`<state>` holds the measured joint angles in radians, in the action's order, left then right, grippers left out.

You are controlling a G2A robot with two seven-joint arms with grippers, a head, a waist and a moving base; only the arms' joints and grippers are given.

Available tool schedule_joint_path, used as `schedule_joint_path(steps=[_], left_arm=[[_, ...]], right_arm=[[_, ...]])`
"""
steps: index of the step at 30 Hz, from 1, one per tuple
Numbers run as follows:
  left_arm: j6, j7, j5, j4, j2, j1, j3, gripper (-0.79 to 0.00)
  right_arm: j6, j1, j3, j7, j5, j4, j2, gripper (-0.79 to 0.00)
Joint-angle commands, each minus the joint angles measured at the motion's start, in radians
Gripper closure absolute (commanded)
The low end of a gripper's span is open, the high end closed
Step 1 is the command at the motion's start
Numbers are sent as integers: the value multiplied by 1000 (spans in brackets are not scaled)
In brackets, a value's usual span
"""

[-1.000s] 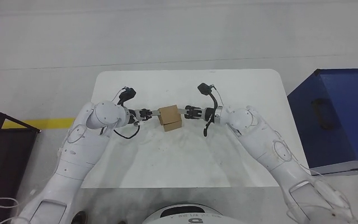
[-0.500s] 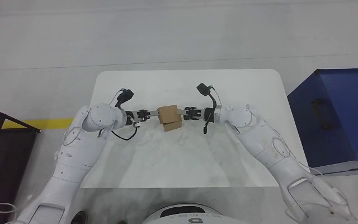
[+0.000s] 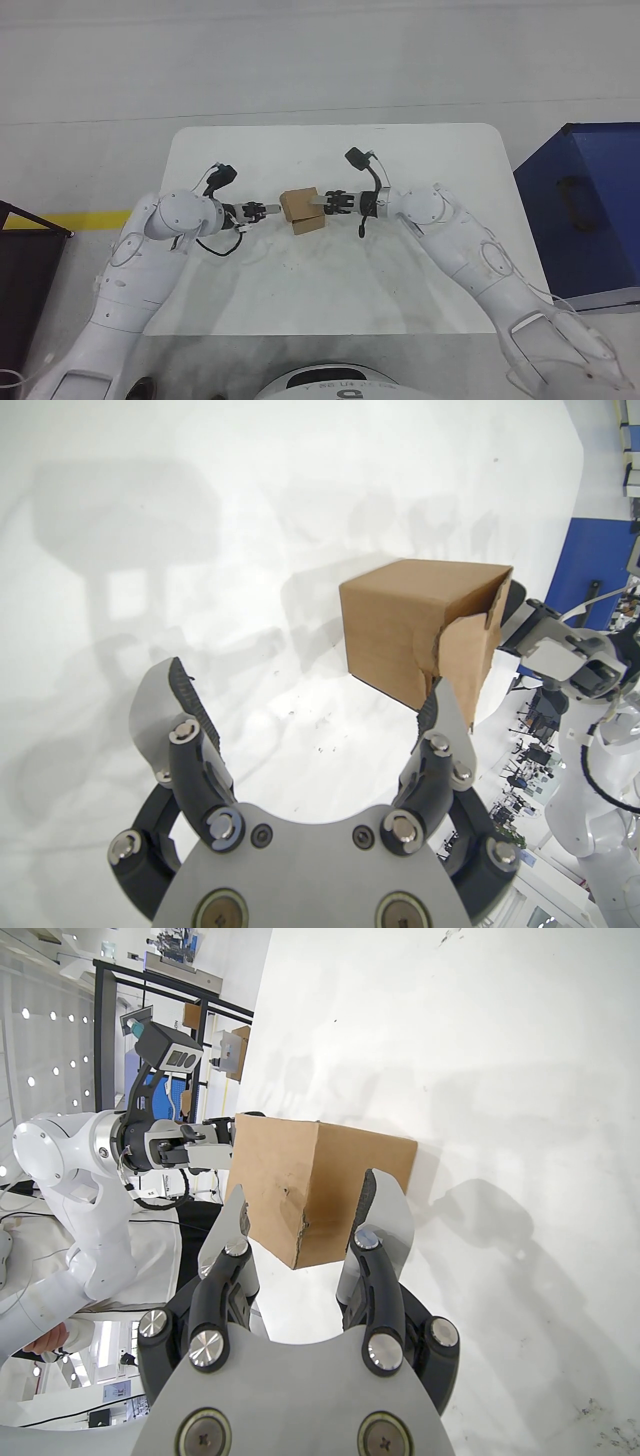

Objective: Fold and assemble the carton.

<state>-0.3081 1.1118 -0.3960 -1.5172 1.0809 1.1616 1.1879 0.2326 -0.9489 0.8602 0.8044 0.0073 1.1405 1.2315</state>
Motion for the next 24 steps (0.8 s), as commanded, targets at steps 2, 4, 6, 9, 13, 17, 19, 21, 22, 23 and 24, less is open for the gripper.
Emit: schedule_joint_path(steps=[2,4,6,9,13,17,19,21,22,23,24], left_arm=[[-4,0,0,18,4,-24,-23,-785],[-6,-1,3,29,7,-38,-34,-785],[-7,-3,4,38,9,-50,-43,-785],[-5,-2,7,49,11,-64,-54,-785],[-1,0,10,60,12,-76,-62,-785],[0,4,7,70,12,-84,-72,-785],[-1,6,6,75,13,-88,-75,-785],[-3,9,-1,77,12,-90,-79,-785],[-4,11,-1,78,12,-92,-80,-785],[-3,11,-1,79,12,-92,-80,-785],[-3,11,-1,79,11,-93,-80,-785]], right_arm=[[2,4,-4,2,3,-6,3,-449],[4,6,-7,6,6,-9,6,-453],[8,8,-11,8,8,-13,9,-453],[11,11,-17,9,10,-18,13,-446],[11,20,-25,9,0,-26,18,-437],[1,29,-30,5,-20,-33,21,-431],[-2,31,-31,3,-23,-37,23,-425],[-4,32,-31,4,-26,-41,24,-409],[-4,33,-31,3,-27,-42,25,-391],[-4,34,-31,3,-28,-44,25,-385],[-3,34,-31,1,-30,-44,26,-385]])
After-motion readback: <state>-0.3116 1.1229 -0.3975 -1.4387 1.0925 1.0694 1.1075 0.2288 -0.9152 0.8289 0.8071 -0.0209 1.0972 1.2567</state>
